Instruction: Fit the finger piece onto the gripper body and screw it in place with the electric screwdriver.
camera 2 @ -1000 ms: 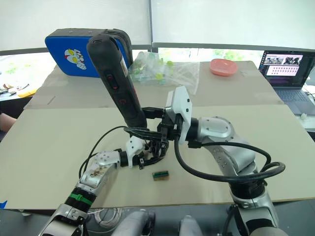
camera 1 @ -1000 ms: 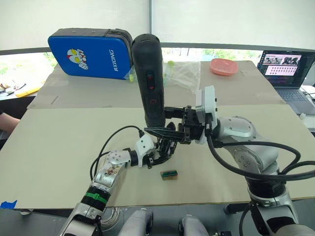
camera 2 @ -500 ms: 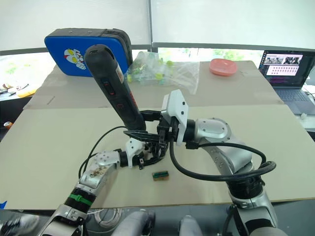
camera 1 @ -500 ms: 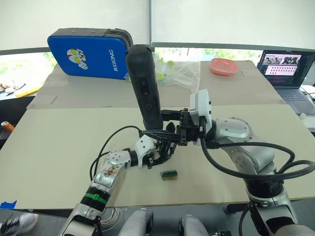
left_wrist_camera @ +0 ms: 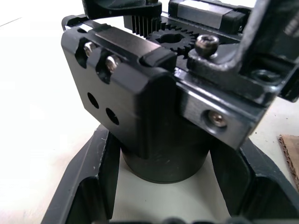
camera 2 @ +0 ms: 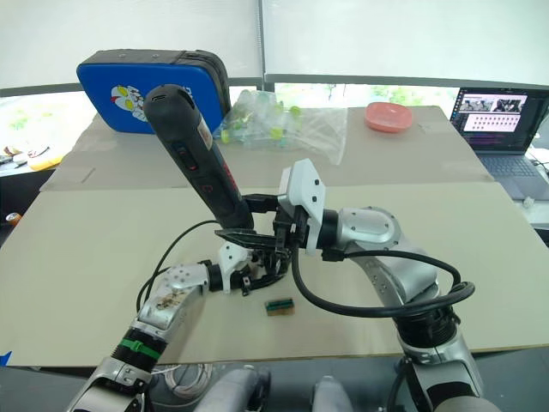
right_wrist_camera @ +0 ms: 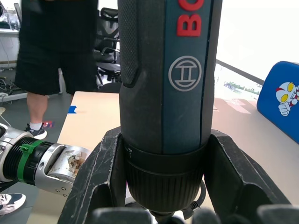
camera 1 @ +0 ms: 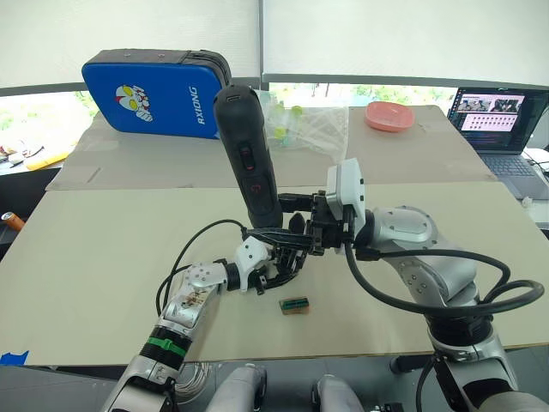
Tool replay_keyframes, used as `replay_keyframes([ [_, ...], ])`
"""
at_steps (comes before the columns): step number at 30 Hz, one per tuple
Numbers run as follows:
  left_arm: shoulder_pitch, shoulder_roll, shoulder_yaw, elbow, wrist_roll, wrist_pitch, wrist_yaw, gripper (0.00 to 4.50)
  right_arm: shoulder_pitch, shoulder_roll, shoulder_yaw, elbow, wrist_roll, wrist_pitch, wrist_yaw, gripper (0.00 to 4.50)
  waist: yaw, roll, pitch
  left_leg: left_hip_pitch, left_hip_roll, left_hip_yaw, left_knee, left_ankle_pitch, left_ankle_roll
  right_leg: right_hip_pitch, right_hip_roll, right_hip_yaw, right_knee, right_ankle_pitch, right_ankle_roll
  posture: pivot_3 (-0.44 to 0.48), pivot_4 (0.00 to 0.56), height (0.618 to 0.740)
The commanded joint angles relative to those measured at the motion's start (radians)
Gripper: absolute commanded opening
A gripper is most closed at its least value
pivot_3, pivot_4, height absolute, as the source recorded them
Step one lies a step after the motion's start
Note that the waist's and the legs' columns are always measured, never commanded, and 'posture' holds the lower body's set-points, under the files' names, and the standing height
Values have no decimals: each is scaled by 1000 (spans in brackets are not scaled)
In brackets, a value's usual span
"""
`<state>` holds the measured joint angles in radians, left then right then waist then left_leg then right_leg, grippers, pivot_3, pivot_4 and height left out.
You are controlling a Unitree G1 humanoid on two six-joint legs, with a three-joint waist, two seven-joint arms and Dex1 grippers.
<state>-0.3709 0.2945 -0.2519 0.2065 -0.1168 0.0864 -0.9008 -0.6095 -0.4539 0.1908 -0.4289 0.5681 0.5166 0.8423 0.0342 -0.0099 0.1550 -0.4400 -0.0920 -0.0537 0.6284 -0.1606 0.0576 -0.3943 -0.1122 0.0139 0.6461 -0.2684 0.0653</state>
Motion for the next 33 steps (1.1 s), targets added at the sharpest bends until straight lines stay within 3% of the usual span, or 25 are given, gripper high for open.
replay_keyframes([
  [1, 22, 10, -20, 16, 13, 19, -8, 2294, -6, 10, -14, -31, 3, -9, -6, 1908, 0, 0, 0, 0, 0, 0, 0, 0, 0, 0, 0, 0, 0, 0, 0, 0, 150, 740],
  [33, 37, 16, -19, -13, 9, 40, 0, 2294, 3, 25, -7, -4, -30, -29, 1, 1908, -12, 0, 0, 0, 0, 0, 0, 0, 0, 0, 0, 0, 0, 0, 0, 0, 150, 740],
])
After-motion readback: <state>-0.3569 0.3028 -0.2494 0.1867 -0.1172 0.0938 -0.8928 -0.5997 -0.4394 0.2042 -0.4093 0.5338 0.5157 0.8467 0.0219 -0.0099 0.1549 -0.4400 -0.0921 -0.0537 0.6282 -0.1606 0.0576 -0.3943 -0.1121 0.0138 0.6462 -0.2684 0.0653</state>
